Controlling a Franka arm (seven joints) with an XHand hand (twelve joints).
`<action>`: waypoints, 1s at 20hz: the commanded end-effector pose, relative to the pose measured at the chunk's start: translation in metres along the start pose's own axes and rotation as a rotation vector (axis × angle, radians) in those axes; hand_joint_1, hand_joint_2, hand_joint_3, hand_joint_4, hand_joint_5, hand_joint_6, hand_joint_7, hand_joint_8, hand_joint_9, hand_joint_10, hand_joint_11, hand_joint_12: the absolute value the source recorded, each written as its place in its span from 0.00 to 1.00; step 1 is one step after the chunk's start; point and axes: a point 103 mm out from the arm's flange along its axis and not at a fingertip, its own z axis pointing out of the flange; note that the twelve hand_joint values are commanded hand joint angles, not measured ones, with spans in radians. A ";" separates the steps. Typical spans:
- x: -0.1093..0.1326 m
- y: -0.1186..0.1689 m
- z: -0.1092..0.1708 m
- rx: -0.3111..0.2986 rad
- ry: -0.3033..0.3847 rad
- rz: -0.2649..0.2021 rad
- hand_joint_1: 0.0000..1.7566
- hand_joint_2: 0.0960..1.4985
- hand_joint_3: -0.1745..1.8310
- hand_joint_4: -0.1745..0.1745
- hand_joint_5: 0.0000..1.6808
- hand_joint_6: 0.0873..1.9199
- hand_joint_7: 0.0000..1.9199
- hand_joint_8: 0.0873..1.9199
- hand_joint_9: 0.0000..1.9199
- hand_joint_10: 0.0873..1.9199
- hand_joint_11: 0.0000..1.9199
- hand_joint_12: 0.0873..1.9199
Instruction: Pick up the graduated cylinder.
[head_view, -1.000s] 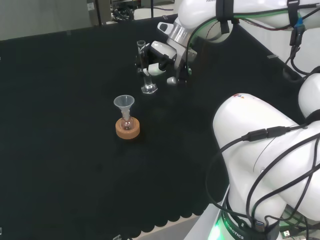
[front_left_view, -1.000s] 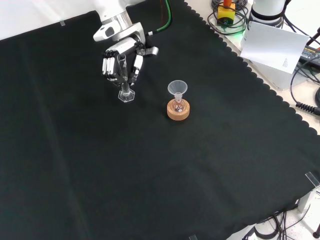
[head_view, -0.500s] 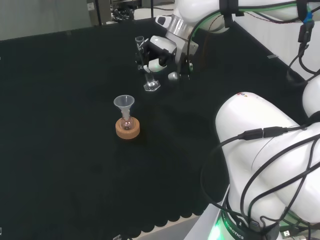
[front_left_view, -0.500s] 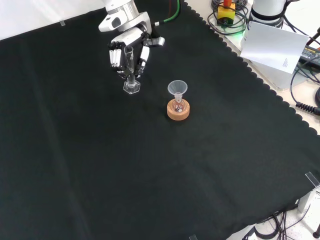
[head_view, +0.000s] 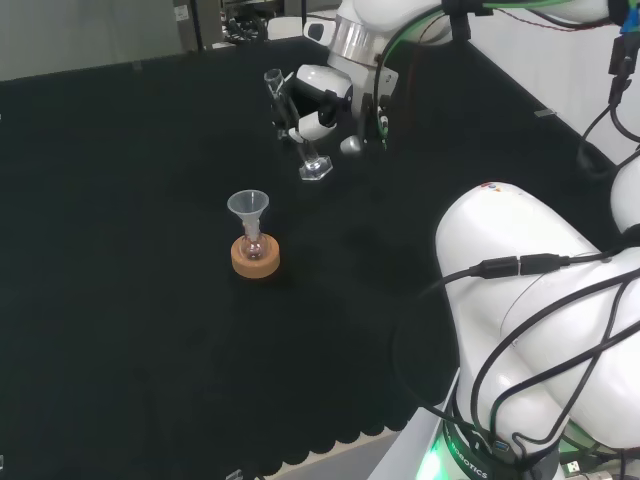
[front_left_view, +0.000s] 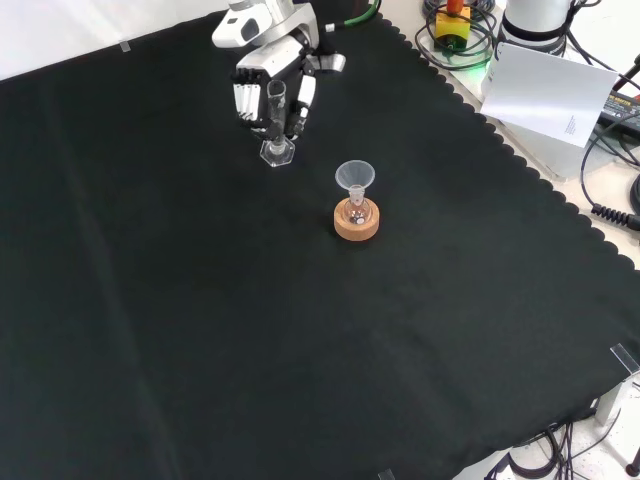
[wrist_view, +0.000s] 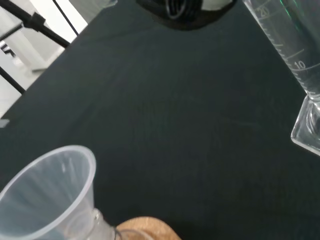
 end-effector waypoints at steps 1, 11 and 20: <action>0.012 -0.028 -0.006 0.111 -0.099 0.034 0.79 0.71 0.09 0.00 0.56 0.51 0.44 0.57 0.60 0.42 0.59 0.44; 0.028 -0.071 0.004 0.228 -0.215 0.094 0.79 0.71 0.09 0.00 0.57 0.51 0.44 0.56 0.60 0.42 0.59 0.44; 0.031 -0.102 0.009 0.306 -0.263 0.089 0.79 0.71 0.09 0.00 0.57 0.50 0.44 0.56 0.60 0.42 0.59 0.44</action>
